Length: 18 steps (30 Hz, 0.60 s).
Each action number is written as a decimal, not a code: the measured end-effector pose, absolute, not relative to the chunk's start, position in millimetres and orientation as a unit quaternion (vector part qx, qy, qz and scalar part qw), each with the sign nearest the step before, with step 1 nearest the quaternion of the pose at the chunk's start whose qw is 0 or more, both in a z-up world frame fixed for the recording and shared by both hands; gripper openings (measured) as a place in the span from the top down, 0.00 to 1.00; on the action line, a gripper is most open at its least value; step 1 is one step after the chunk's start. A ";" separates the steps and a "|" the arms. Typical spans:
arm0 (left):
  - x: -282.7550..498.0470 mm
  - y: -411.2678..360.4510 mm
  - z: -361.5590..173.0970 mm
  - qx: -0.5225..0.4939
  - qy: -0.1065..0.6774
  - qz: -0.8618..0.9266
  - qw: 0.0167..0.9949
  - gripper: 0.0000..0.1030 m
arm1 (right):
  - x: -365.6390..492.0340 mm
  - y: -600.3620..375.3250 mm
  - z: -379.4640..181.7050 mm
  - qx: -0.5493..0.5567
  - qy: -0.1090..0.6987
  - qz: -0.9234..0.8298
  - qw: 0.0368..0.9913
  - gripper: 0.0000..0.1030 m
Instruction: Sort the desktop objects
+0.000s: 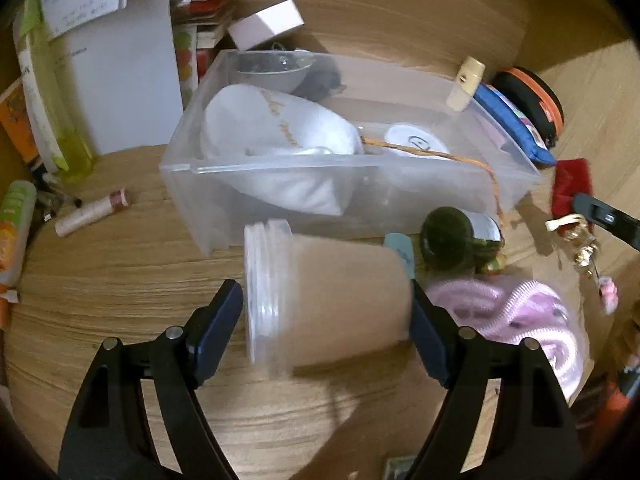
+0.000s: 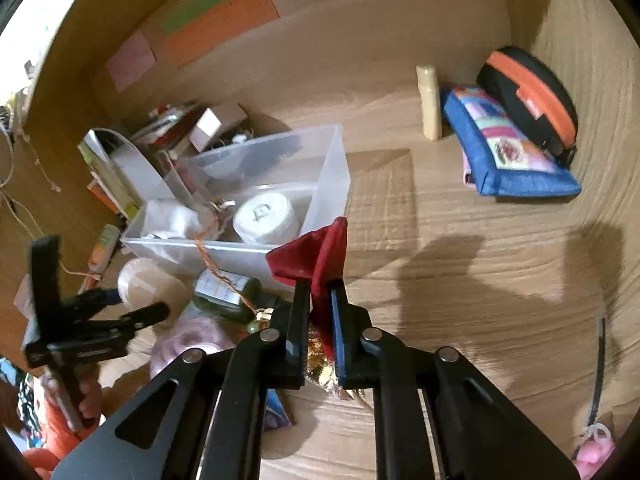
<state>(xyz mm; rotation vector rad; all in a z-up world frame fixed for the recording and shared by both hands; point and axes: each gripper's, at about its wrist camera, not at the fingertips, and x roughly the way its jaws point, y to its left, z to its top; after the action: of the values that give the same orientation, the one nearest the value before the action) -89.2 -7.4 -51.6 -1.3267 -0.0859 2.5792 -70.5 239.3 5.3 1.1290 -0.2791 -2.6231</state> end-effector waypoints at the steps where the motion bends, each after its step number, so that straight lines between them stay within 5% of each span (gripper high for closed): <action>1: -87.7 -8.0 -51.0 -0.451 -0.033 0.883 0.122 0.28 | -67.6 239.0 8.1 0.385 -0.093 -0.908 0.134 0.91; 18: -68.9 -25.3 -4.0 -0.394 -0.051 0.911 0.107 0.36 | -79.4 222.2 41.1 0.342 -0.092 -0.922 0.156 0.91</action>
<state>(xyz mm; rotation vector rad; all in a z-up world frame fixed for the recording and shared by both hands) -68.9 -25.3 -4.0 -1.1599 -0.1510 2.6838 -79.4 222.2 41.1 0.9794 -0.2622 -2.6405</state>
